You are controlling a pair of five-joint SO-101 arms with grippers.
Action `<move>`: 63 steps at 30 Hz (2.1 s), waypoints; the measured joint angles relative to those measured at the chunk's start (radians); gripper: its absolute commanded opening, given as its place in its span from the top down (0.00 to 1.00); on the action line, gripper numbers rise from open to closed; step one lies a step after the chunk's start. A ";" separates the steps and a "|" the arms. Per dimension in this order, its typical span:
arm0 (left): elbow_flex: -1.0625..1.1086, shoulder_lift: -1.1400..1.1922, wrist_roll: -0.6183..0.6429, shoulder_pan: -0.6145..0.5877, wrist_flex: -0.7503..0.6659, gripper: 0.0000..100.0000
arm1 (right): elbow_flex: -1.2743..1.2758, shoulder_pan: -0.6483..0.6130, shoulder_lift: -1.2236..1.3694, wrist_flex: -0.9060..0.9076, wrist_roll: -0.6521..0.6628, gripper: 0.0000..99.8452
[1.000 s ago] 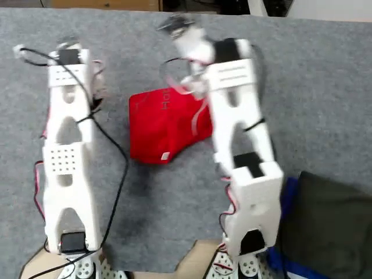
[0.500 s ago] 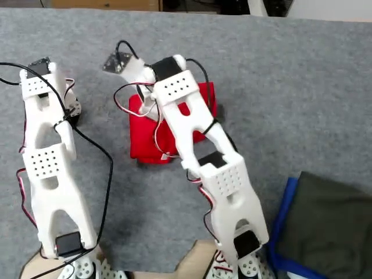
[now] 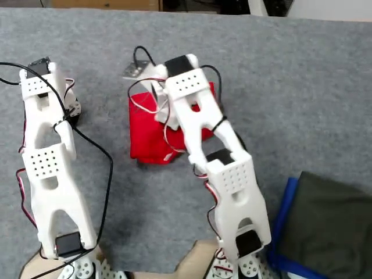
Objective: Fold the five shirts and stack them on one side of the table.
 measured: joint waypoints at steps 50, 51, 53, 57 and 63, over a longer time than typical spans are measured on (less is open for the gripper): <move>0.000 0.000 0.000 0.000 0.000 0.98 | 0.365 0.259 -0.295 0.003 0.169 1.00; 0.000 0.000 0.000 0.000 0.000 0.98 | 0.381 0.293 -0.313 0.003 0.173 1.00; 0.000 0.000 0.000 0.000 0.000 0.98 | 0.402 0.334 -0.359 0.003 0.178 1.00; 0.000 0.000 0.000 0.002 0.000 0.98 | 0.434 0.345 -0.483 0.003 0.178 1.00; -0.049 0.003 -0.002 0.077 0.066 0.98 | 0.609 0.330 -0.698 0.003 0.115 1.00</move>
